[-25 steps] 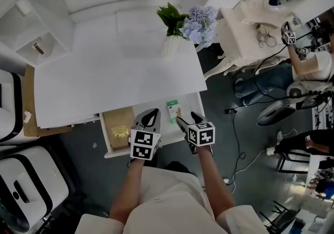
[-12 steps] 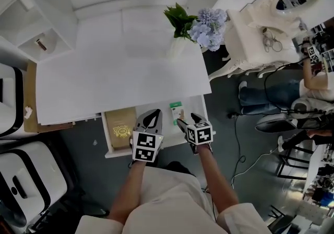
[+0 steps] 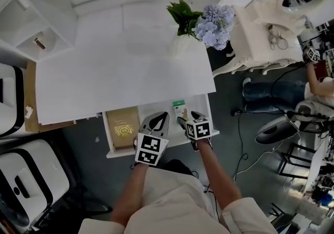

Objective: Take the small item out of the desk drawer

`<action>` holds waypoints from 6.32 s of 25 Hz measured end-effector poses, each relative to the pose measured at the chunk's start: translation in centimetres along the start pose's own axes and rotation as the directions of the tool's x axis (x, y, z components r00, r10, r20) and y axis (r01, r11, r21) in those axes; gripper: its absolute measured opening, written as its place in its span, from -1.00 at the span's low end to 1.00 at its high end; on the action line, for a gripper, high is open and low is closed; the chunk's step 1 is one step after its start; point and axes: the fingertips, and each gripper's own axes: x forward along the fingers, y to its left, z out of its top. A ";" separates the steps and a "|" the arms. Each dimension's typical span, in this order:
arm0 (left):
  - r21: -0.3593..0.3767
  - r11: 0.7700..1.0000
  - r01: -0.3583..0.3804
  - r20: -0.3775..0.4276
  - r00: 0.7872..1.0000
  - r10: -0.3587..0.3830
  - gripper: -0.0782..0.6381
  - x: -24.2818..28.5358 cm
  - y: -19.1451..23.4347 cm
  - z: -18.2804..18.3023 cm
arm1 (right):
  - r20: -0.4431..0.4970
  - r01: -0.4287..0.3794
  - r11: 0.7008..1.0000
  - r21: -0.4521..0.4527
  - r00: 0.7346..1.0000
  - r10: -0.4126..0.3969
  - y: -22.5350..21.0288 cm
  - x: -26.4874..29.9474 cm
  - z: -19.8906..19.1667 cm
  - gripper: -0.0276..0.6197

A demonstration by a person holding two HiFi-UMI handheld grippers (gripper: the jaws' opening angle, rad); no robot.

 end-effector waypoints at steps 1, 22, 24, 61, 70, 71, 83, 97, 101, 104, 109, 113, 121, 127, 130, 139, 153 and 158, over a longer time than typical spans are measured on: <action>0.002 1.000 0.000 -0.002 1.000 0.000 -0.73 0.0 0.0 -0.1 | -0.005 0.002 1.000 0.002 1.000 -0.002 -0.1 0.3 0.0 0.13; -0.026 0.997 -0.066 -0.069 0.996 0.065 -0.73 -0.1 2.3 -3.8 | -0.165 0.087 0.996 0.020 0.983 -0.083 -3.2 7.1 -2.0 0.13; -0.030 0.997 -0.076 -0.078 0.994 0.074 -0.73 -0.4 2.7 -4.3 | -0.172 0.083 0.996 0.020 0.982 -0.079 -2.9 7.7 -2.1 0.14; -0.095 0.991 -0.098 -0.088 0.992 0.090 -0.73 -0.7 4.7 -6.7 | -0.268 0.181 0.982 0.051 0.950 -0.161 -5.3 9.8 -3.5 0.22; -0.097 0.991 -0.093 -0.088 0.993 0.085 -0.73 -0.7 4.7 -6.6 | -0.273 0.171 0.983 0.062 0.951 -0.148 -4.8 9.6 -3.8 0.20; -0.096 0.991 -0.093 -0.087 0.993 0.084 -0.73 -0.7 4.7 -6.6 | -0.271 0.168 0.984 0.066 0.952 -0.144 -4.7 9.6 -3.9 0.20; -0.056 0.996 -0.073 -0.079 0.994 0.069 -0.73 -0.3 3.3 -5.4 | -0.224 0.141 0.988 0.061 0.967 -0.124 -3.9 7.7 -3.1 0.20; 0.008 0.998 -0.060 -0.071 0.996 0.061 -0.73 -0.7 0.5 -4.1 | 0.009 0.068 0.991 0.118 0.998 -0.069 -1.5 2.0 0.0 0.20; 0.051 0.997 -0.052 -0.045 0.998 0.054 -0.73 -1.5 -0.6 -2.7 | 0.084 0.040 0.993 0.112 0.995 -0.050 -0.6 -0.4 0.5 0.20; 0.065 0.997 -0.047 -0.043 0.998 0.050 -0.73 -1.9 -1.2 -2.5 | 0.148 0.016 0.994 0.111 0.988 -0.033 0.1 -2.2 1.2 0.20; 0.071 0.996 -0.050 -0.037 0.998 0.052 -0.73 -2.6 -1.8 -2.0 | 0.253 -0.006 0.993 0.115 0.967 -0.023 0.9 -5.3 2.0 0.20; 0.078 0.995 -0.065 -0.028 0.997 0.067 -0.73 -3.1 -1.9 -1.5 | 0.321 -0.021 0.991 0.132 0.947 -0.022 1.6 -7.7 2.3 0.21; 0.066 0.995 -0.075 -0.011 0.997 0.076 -0.73 -3.6 -2.7 -1.0 | 0.429 -0.041 0.989 0.139 0.903 -0.023 3.2 -11.4 2.9 0.20; 0.076 0.994 -0.076 -0.002 0.997 0.076 -0.73 -4.0 -2.9 -0.6 | 0.505 -0.045 0.994 0.095 0.863 -0.009 4.2 -13.8 3.8 0.21; 0.077 0.994 -0.078 0.002 0.997 0.078 -0.73 -4.0 -3.1 -0.4 | 0.530 -0.043 0.996 0.072 0.848 -0.001 4.3 -14.8 4.1 0.21; 0.076 0.995 -0.063 0.006 0.998 0.063 -0.73 -4.5 -3.6 -0.8 | 0.619 -0.058 0.998 0.002 0.784 0.044 5.2 -16.8 3.6 0.21; 0.062 0.998 -0.025 -0.004 1.000 0.025 -0.73 -5.2 -4.0 -2.1 | 0.629 -0.053 0.998 -0.026 0.775 0.058 5.0 -17.0 2.5 0.21; 0.052 0.999 -0.007 -0.009 1.000 0.007 -0.73 -5.4 -4.1 -2.4 | 0.627 -0.059 0.998 -0.025 0.777 0.062 5.0 -16.8 2.6 0.21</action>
